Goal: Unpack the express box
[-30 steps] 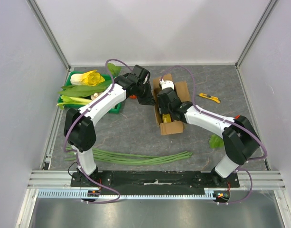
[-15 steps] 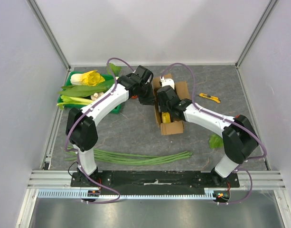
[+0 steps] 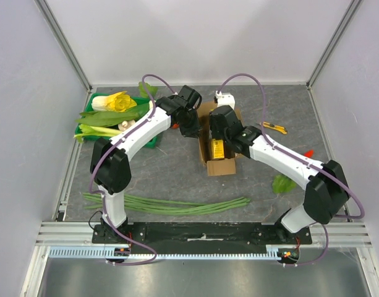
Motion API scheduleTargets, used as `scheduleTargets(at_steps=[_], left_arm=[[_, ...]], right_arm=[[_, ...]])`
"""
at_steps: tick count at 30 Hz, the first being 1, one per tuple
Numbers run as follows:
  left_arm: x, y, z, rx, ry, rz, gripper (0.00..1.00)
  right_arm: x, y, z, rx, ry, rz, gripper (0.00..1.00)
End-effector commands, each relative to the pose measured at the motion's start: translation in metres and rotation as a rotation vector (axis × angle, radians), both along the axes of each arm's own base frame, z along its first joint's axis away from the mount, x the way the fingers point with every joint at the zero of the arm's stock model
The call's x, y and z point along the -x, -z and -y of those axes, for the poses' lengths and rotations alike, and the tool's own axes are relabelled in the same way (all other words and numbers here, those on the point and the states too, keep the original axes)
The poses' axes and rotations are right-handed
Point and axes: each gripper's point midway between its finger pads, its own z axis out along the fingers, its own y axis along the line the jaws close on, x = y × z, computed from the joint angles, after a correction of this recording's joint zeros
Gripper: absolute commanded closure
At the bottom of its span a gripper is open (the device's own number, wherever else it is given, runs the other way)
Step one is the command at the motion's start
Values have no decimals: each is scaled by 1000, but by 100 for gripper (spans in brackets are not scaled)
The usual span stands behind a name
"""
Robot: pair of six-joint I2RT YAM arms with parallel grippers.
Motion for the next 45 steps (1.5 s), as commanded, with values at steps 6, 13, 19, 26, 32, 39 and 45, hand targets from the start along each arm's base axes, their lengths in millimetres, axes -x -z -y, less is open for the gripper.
scheduleTargets(at_steps=[6,13,19,26,32,39,45], left_arm=[[-14,-10,-6,-54,25,70,98],[-22,-14,-36,-138,78,105,98],[-24,-16,-63,-165,102,111,96],[-16,1,-82,-141,130,11,96],[-14,-4,-81,-112,164,13,92],[-10,-14,-70,-37,197,38,68],[-10,-18,-70,-34,203,52,64]], right_arm=[[-13,-103,12,-114,72,183,58],[-12,-126,57,-83,175,222,53],[-5,-95,112,-19,301,153,52],[1,-41,131,21,329,38,53],[-1,14,137,68,337,-82,52],[-2,80,163,130,425,-225,52],[4,116,181,179,479,-309,53]])
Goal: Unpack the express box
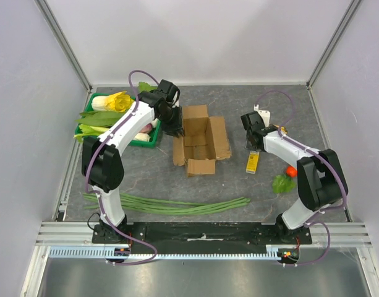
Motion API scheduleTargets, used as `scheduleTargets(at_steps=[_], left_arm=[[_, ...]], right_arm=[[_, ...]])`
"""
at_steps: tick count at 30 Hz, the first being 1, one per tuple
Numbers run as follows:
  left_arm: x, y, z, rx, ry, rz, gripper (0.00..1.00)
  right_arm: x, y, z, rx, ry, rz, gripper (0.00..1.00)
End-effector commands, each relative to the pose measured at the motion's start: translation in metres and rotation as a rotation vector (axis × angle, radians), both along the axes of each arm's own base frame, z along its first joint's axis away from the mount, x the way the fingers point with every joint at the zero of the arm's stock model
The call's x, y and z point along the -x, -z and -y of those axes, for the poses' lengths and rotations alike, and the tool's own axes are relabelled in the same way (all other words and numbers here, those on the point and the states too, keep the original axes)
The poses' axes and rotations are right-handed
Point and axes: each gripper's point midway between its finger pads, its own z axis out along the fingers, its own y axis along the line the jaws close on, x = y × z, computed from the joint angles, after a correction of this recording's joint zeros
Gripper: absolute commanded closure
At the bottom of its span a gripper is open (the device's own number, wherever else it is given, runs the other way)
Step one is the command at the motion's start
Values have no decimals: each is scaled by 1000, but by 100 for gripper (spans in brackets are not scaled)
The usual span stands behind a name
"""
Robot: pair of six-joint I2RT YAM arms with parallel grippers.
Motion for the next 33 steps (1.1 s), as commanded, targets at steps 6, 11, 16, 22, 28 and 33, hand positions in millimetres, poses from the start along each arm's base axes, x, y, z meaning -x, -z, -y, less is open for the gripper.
scheduleTargets(at_steps=[6,11,16,22,28,33], left_arm=[[-1,-36,4,56,47,105,52],[-1,-49,1,67,39,144,43],[10,-74,0,113,48,211,19],[29,-110,-18,140,5,333,6],[59,-136,-39,158,18,462,6],[99,-170,-74,187,-31,674,5]], right_arm=[[-3,23,14,6,81,-6,50],[-1,26,14,-2,82,-14,37],[-4,-19,12,-35,60,109,20],[-4,-90,4,-107,4,235,12],[16,-174,-25,-266,-189,396,13],[47,-223,-38,-342,-335,469,11]])
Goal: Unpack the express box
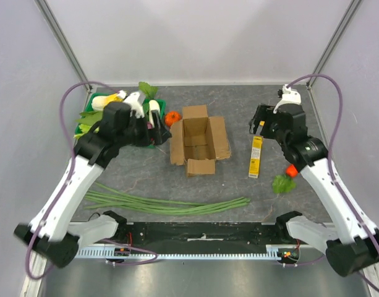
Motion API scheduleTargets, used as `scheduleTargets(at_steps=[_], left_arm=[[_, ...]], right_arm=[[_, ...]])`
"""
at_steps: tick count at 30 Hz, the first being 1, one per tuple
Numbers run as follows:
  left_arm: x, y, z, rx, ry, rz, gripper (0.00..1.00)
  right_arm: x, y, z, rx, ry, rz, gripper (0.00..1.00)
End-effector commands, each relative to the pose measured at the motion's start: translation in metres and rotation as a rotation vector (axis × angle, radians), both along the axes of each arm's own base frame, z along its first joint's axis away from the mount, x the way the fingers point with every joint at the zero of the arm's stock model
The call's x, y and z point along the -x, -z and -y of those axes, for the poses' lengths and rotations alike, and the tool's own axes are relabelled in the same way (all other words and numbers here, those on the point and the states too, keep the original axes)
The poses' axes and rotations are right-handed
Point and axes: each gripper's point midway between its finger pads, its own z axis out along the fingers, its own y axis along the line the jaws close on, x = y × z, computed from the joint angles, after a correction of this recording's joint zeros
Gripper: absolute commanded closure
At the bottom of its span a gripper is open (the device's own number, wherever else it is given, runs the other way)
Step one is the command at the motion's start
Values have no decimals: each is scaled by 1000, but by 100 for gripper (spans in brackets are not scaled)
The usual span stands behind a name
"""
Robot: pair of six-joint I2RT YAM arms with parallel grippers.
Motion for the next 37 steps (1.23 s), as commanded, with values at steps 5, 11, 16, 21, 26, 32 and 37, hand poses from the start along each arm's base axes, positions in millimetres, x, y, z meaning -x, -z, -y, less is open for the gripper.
scheduleTargets(at_steps=[5,11,16,21,26,32,37], left_arm=[[50,-55,-44,10,-5,351,4],[75,-73,-67,10,-66,383,3],[88,-81,-69,41,-53,396,2],[100,-97,-76,65,-76,398,2],[109,-104,-77,64,-57,395,1],[115,-102,-80,74,-67,378,1],[114,-101,-84,73,-95,372,0]], right_arm=[[63,-98,-9,-39,-227,251,4],[100,-145,11,2,-221,385,2],[124,-172,20,-17,-211,506,2],[136,-181,22,-22,-216,501,2],[139,-177,21,-25,-228,482,2],[143,-177,16,-41,-259,480,2],[142,-176,15,-38,-264,475,2]])
